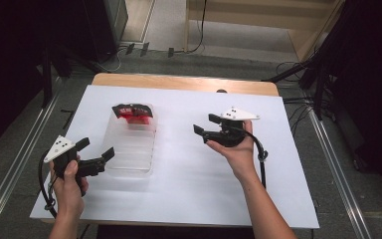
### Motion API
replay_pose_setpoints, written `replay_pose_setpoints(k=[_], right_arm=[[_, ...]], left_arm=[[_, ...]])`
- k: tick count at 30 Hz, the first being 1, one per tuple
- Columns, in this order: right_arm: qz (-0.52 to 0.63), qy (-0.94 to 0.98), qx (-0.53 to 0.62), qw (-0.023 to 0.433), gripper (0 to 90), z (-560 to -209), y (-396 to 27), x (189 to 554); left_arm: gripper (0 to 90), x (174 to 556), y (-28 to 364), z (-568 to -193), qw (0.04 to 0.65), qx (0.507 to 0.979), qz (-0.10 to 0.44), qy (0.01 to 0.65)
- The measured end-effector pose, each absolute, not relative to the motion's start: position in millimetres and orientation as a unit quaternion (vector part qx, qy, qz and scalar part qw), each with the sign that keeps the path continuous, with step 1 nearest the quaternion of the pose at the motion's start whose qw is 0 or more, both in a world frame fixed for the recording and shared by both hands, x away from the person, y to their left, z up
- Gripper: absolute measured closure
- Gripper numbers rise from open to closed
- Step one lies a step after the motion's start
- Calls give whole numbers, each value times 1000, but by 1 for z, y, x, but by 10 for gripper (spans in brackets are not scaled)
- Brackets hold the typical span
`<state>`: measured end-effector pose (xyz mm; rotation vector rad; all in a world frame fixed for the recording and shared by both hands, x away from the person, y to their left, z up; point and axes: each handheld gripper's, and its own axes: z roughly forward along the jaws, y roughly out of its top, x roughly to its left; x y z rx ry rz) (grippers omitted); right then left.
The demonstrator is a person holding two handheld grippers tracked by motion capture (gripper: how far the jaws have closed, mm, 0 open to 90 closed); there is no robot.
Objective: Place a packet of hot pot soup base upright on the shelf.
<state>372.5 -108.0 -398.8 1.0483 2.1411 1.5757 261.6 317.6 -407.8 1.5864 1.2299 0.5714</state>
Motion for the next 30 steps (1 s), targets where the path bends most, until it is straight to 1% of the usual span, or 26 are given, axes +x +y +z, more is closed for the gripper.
replay_pose_setpoints(k=[15,30], right_arm=[[545,711,413,166,289,-413,-168,352],[537,692,448,180,291,-433,-208,328]], left_arm=[[0,262,317,-409,499,660,237,509],[0,262,318,-411,496,662,237,510]])
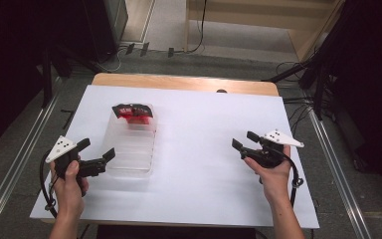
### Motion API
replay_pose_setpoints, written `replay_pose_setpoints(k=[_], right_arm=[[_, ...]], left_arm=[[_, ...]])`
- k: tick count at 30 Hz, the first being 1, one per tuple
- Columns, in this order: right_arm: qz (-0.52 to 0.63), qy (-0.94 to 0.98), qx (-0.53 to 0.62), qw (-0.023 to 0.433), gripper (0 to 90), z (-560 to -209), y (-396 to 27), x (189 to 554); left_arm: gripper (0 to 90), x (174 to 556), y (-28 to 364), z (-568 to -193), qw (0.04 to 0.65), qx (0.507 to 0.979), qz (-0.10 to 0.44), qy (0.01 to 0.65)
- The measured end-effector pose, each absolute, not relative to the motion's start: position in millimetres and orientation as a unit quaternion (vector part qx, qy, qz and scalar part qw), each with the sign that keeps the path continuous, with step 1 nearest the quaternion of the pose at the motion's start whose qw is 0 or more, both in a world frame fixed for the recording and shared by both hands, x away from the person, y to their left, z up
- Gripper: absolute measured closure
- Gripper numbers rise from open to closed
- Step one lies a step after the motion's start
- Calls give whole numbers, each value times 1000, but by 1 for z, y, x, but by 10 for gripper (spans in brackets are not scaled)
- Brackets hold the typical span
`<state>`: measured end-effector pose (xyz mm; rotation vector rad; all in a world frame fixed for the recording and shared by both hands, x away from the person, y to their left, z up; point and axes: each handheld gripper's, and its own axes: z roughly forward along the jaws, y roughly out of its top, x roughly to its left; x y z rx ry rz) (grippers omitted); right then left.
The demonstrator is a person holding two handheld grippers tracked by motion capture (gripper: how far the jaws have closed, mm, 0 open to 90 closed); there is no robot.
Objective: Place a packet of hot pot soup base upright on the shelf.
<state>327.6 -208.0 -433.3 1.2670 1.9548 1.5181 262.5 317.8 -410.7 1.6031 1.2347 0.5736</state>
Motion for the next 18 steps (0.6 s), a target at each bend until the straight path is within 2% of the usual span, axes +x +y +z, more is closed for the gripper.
replay_pose_setpoints(k=[18], right_arm=[[517,676,485,201,269,-458,-257,295]], left_arm=[[0,262,319,-411,496,660,238,511]])
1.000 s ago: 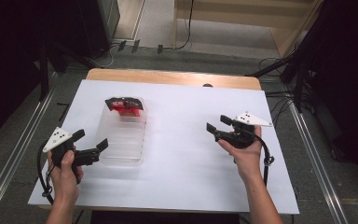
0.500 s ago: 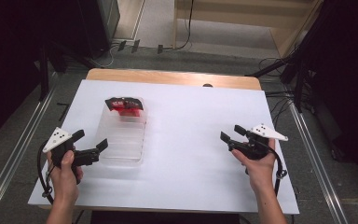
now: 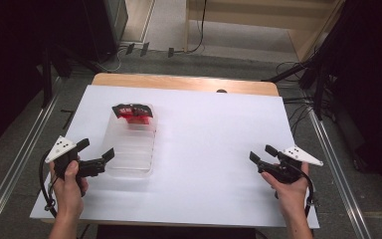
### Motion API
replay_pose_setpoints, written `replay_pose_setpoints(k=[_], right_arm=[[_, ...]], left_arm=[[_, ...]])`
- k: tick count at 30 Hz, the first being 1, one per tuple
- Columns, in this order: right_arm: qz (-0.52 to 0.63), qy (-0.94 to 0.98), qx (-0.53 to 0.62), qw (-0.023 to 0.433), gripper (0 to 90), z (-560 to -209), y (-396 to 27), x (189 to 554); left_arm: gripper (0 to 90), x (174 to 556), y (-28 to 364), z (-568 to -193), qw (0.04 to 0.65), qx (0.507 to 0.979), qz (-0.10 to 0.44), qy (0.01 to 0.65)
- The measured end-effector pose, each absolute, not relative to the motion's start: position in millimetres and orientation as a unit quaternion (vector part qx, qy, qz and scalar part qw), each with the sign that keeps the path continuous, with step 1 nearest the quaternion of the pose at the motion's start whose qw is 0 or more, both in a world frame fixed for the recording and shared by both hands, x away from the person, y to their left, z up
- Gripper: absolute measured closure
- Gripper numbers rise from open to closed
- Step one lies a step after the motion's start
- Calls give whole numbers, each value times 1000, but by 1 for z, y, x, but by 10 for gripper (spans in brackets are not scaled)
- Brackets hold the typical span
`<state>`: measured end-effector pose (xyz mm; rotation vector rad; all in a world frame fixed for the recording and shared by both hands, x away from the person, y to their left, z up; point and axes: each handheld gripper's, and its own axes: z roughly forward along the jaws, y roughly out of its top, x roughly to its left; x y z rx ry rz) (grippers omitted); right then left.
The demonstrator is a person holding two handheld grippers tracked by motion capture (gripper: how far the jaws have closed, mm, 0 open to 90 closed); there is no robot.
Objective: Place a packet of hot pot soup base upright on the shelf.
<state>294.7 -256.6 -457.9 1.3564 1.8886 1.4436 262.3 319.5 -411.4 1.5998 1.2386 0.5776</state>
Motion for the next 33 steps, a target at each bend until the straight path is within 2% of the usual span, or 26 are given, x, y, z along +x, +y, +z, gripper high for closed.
replay_pose_setpoints(k=[12,26,33], right_arm=[[519,660,505,202,179,-466,-288,278],[509,639,534,216,190,-474,-325,254],[510,632,545,209,208,-480,-336,239]], left_arm=[[0,262,320,-411,497,660,243,508],[0,261,325,-412,494,660,246,509],[0,256,327,-413,493,664,248,504]])
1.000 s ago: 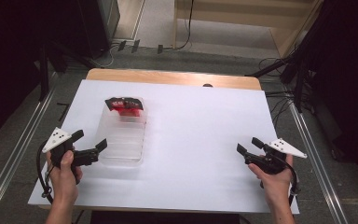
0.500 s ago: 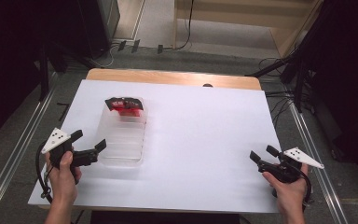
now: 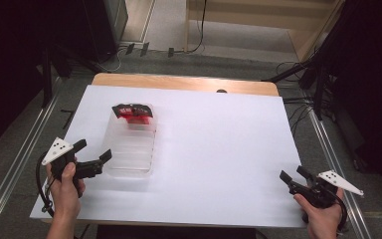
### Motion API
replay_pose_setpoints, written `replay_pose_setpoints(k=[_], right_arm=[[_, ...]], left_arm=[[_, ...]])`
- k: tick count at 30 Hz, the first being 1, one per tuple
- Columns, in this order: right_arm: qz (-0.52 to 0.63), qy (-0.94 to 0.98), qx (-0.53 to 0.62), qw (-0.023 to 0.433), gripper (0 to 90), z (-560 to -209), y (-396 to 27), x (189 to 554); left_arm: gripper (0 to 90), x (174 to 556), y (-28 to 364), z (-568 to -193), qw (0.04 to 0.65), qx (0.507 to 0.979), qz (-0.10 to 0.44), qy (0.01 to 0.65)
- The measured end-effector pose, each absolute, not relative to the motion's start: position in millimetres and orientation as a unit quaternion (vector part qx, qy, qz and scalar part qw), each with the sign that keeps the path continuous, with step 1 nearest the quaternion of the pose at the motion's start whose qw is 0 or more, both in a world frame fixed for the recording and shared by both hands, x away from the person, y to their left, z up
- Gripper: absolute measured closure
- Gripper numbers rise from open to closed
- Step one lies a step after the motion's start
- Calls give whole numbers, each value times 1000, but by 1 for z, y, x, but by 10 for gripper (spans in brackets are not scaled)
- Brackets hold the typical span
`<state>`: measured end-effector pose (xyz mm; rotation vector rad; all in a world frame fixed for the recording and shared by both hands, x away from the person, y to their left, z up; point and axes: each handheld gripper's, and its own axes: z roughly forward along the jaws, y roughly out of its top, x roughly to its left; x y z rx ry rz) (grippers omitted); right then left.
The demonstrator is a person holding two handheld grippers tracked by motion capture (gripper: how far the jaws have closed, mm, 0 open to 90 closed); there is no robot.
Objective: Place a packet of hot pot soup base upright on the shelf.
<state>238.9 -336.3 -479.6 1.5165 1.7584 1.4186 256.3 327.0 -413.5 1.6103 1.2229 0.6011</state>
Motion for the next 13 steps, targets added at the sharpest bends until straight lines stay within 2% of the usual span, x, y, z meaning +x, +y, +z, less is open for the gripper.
replay_pose_setpoints(k=[13], right_arm=[[511,621,556,211,226,-482,-344,232]], left_arm=[[0,257,327,-415,494,667,242,503]])
